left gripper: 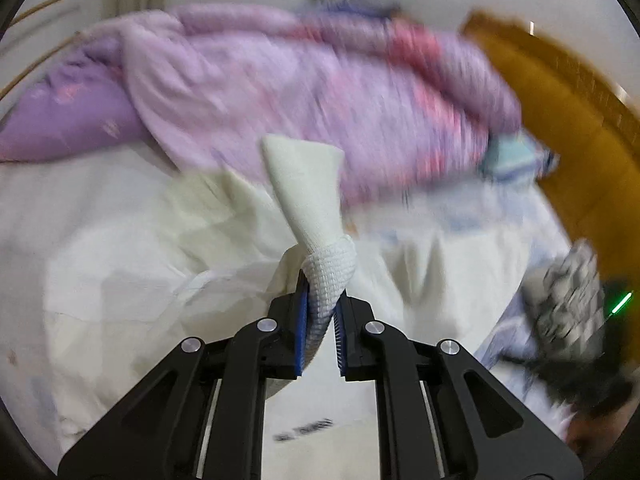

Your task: Fold large clothes

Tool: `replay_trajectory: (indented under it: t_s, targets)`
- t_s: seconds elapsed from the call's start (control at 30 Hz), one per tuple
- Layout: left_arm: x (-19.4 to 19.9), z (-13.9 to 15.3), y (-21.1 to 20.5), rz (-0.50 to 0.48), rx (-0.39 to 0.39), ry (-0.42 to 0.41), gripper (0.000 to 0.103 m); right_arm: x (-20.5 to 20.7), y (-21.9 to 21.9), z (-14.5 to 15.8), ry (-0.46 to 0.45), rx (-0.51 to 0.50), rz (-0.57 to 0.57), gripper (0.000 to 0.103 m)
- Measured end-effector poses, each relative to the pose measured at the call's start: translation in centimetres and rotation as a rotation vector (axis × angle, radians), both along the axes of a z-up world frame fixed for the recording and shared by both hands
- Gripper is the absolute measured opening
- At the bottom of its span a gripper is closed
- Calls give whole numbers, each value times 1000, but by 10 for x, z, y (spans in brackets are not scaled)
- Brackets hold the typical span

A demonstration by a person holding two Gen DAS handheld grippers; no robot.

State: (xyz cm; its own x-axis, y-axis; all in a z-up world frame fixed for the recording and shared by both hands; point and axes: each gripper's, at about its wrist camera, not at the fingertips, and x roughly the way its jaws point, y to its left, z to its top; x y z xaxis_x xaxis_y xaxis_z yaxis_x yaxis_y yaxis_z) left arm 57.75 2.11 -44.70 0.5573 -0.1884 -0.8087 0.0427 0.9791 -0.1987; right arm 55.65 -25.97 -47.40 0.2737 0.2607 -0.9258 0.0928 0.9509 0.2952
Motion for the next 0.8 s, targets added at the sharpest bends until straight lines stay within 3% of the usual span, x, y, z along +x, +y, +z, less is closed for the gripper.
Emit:
replay_trajectory:
  t_s: [0.1,0.23,0.3,0.4,0.47,0.53,0.63,0.7,0.8]
  targets:
    - [5,-56,-35,-18,14,121,12,5,-58,-4,0,-3,-89,11]
    - [5,-92,-54,-33,42,206,13,16,-112,-20,21,25,-212,11]
    - [5,-98,-60,-45,58,215,22,26,-122,-26,18,44,-270,12]
    - [3,-97,-63,-66,5,236,45,32,-141,-39,20,115,-373,23]
    - [2,-89,-62,-69,-51,230,53,39,-151,-49,28,162,-453,30]
    - [2,-82,-60,-64,-107,217,54,46,-156,-56,36,184,-507,33]
    - [0,-75,-46,-29,-120,207,55,58,-156,-66,49,196,-552,47]
    - [-5,-72,-24,32,-126,199,56,67,-155,-75,60,173,-576,57]
    - [-13,-69,13,137,-114,203,56,73,-160,-91,116,79,-671,59]
